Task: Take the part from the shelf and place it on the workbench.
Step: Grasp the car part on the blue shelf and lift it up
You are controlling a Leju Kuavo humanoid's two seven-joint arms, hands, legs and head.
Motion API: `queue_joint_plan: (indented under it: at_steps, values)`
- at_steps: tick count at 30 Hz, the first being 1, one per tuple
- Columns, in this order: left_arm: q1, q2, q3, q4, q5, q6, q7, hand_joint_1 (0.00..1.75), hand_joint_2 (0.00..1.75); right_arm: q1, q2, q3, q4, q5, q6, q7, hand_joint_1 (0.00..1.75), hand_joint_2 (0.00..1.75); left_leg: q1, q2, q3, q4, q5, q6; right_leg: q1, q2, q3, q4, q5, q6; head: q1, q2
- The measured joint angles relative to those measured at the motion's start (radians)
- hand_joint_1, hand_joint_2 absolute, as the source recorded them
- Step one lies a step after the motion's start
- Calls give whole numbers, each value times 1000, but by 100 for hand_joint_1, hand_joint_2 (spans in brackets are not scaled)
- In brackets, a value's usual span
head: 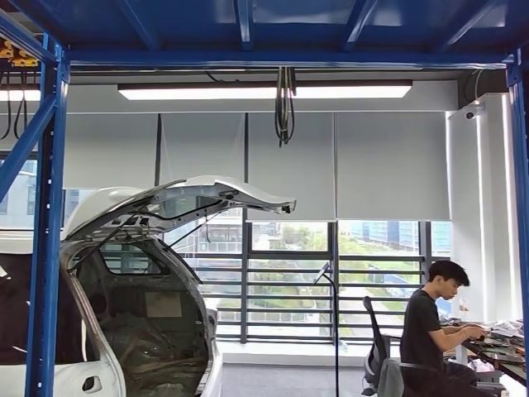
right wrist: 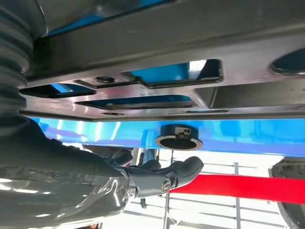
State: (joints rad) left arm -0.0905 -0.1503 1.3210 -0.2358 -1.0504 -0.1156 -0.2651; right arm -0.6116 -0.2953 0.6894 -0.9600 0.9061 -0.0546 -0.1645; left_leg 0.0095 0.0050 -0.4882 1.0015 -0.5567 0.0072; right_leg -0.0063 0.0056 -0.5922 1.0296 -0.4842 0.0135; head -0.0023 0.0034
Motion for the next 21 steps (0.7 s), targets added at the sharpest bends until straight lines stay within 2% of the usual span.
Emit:
queue_joint_plan:
  at_steps: [1,2,4,5,6,14,21]
  values:
    - [0,0,-2,0,-1,0,-1,0,0,-3,7,-4,9,0,0,-1,7,175,0,0,0,0,0,0,0,0,0,0,0,0,0,0]
    - [0,0,-4,0,-3,0,-1,0,0,-6,14,-8,20,-4,3,-4,39,175,0,0,1,0,0,0,0,0,0,0,0,0,0,0]
    - [0,0,-7,0,-6,0,-1,0,0,-13,25,-18,44,-17,13,-13,126,175,0,0,1,0,0,0,0,0,1,0,0,0,0,0]
    - [0,0,-7,0,-8,0,-1,0,0,-15,29,-23,56,-24,19,-20,163,175,0,0,1,0,0,0,0,0,1,0,0,0,0,0]
    - [0,0,-8,0,-8,0,-1,0,0,-17,31,-27,67,-31,26,-27,175,175,0,0,1,0,0,0,0,0,2,0,0,0,0,0]
    - [0,0,-9,0,-12,1,-1,0,0,-38,34,-60,127,-81,44,-79,175,175,0,0,5,0,0,0,0,0,5,-1,0,0,0,0]
    - [2,0,-15,0,-21,0,-28,0,0,-25,26,-75,145,-91,40,-88,175,175,-1,0,6,0,0,0,-1,0,6,-2,0,1,0,0]
